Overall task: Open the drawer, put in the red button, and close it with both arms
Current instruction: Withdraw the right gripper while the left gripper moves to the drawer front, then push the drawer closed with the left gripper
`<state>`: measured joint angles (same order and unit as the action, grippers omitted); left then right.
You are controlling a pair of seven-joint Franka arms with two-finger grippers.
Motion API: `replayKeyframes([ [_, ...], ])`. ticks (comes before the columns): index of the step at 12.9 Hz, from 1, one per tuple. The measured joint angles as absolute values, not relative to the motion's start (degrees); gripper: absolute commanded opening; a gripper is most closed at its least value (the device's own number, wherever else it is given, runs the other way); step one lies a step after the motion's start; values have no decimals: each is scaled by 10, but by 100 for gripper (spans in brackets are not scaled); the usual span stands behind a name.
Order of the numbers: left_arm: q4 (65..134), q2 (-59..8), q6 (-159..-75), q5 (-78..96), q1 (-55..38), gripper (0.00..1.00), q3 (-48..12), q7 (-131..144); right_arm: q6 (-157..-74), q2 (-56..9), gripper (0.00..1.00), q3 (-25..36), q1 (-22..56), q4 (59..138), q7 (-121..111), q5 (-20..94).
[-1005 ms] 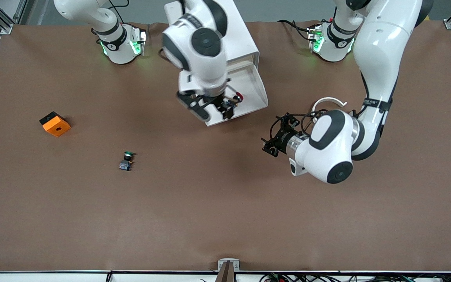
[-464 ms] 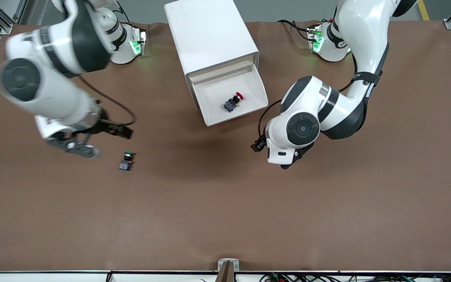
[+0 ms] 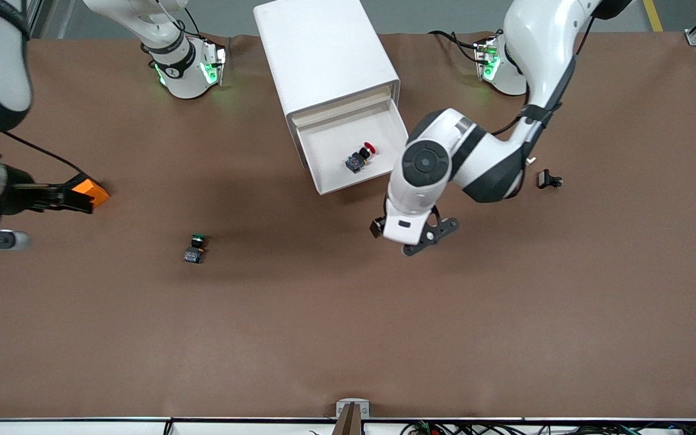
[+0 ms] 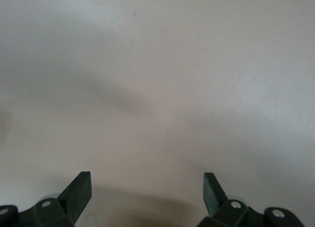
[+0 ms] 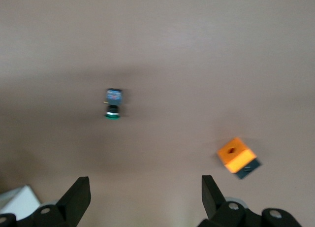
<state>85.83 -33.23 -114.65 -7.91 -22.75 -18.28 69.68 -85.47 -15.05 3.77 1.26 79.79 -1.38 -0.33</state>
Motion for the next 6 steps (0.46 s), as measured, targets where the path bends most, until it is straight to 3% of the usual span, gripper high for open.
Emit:
replayKeyframes([
  [6,949,-315,-1188,-80,-258,100,-232,764,-794,-150,100,37,-23,769,-34,-10],
])
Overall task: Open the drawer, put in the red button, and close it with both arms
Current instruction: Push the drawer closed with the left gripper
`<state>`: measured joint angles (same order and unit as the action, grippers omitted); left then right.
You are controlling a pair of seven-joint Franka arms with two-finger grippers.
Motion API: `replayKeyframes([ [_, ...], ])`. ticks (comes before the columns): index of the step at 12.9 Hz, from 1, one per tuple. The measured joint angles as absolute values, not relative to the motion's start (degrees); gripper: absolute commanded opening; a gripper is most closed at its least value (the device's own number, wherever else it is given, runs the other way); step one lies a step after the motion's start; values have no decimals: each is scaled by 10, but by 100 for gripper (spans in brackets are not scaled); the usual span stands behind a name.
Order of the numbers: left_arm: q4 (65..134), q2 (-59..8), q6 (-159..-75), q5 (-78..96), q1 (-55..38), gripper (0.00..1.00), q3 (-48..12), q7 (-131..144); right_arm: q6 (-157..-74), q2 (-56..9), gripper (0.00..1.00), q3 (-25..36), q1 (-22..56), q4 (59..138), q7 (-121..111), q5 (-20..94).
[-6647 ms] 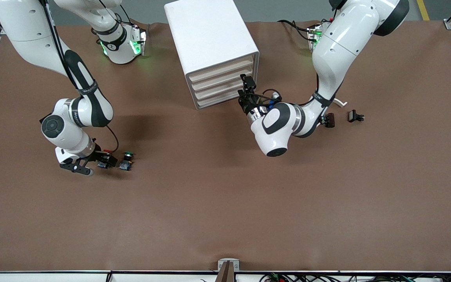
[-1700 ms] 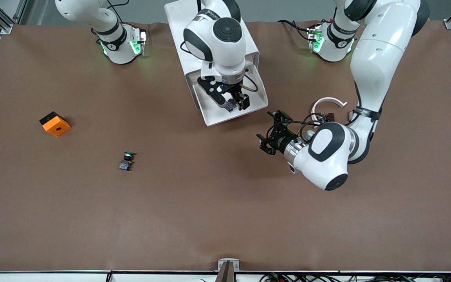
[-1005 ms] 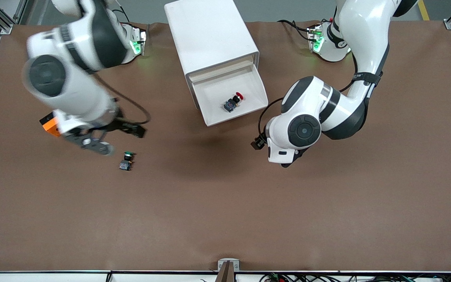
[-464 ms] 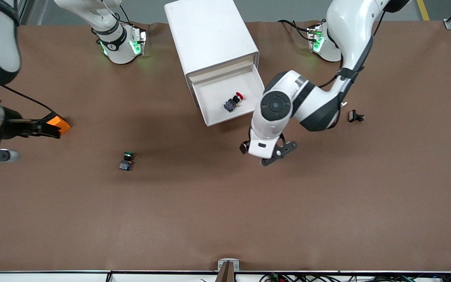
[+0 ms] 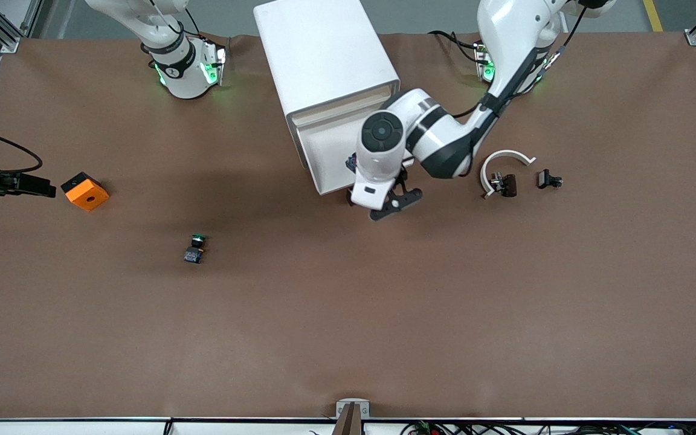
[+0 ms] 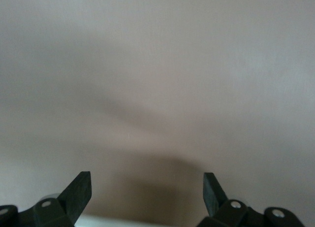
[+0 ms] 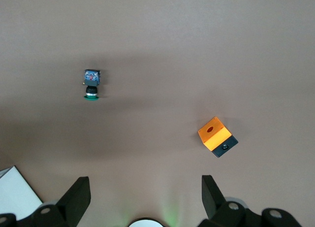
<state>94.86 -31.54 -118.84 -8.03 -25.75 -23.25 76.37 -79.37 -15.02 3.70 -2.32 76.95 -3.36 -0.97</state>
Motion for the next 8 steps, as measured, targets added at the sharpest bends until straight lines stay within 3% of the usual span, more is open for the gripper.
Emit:
replayKeyframes([
  [8,974,-315,-1188,-33,-258,100,-309,868,-772,-139,100,36,-28,724,-33,-6],
])
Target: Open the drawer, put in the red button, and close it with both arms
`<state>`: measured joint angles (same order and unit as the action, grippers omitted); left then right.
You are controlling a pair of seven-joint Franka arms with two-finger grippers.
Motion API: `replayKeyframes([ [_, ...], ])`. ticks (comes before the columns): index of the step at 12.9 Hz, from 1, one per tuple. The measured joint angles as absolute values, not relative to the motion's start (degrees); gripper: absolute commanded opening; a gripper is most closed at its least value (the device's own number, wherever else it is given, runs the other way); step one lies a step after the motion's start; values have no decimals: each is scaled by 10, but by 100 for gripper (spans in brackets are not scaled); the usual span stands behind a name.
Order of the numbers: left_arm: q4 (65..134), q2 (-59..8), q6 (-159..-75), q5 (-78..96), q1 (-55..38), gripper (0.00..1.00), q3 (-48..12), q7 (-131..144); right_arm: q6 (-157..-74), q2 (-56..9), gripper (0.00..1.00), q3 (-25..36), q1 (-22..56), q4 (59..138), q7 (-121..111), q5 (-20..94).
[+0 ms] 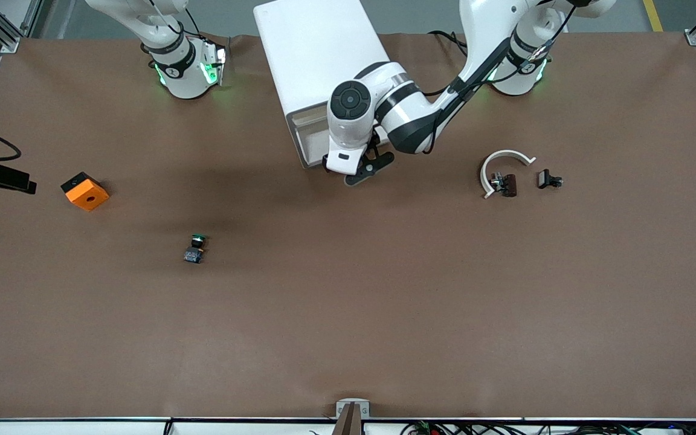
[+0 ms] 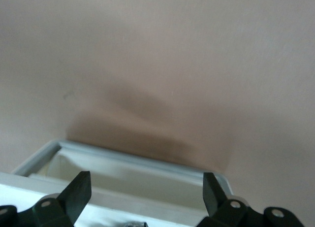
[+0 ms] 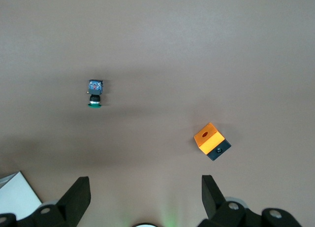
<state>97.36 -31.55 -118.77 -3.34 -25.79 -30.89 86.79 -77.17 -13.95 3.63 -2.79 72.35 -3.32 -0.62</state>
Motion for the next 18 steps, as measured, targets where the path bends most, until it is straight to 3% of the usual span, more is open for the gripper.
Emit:
replayKeyframes([
  [4,982,-329,-1186,23,-257,100,-324,868,-774,-77,100,35,-36,759,-24,9],
  [8,982,-356,-1187,69,-256,100,-328,865,-854,7,100,29,-36,881,-18,10],
  [12,963,-360,-1183,70,-221,100,-327,867,-868,34,100,28,-36,915,-17,10],
  [18,867,-342,-1046,-11,-79,100,-328,827,-870,40,100,31,-36,915,-17,10],
])
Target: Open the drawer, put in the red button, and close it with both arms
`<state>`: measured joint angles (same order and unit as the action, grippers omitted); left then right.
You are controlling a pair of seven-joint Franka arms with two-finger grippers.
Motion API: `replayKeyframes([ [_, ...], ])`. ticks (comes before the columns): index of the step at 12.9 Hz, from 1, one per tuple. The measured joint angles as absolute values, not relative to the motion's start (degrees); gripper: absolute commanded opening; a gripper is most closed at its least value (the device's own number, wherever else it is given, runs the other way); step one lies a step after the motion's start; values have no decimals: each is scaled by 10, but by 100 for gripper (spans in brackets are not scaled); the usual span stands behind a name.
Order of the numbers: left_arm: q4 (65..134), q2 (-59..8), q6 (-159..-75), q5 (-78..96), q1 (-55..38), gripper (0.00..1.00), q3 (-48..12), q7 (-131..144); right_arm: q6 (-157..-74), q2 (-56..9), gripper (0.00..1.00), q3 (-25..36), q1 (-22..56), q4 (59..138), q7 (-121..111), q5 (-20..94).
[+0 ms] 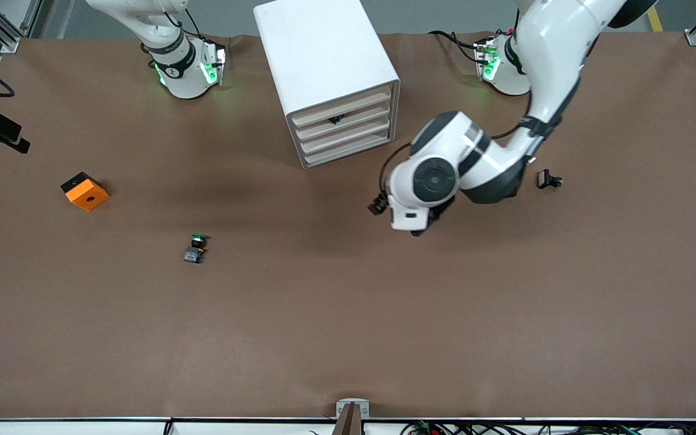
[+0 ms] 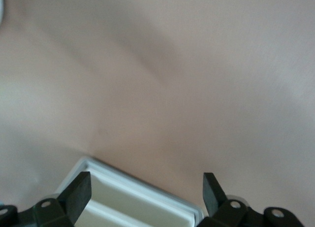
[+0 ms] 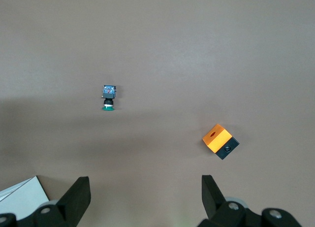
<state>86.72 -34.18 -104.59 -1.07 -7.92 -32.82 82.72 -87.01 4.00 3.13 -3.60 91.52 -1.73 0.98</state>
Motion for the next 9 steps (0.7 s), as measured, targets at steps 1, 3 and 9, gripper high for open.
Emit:
replayKeyframes([
  [1,864,-330,-1035,-22,-65,100,-328,799,-871,41,100,32,-36,915,-17,10],
  [3,862,-302,-1003,-32,-30,100,-328,716,-875,42,100,32,-36,915,-17,10],
  [9,863,-218,-917,-32,79,100,-314,456,-875,47,100,31,-36,915,-19,10],
])
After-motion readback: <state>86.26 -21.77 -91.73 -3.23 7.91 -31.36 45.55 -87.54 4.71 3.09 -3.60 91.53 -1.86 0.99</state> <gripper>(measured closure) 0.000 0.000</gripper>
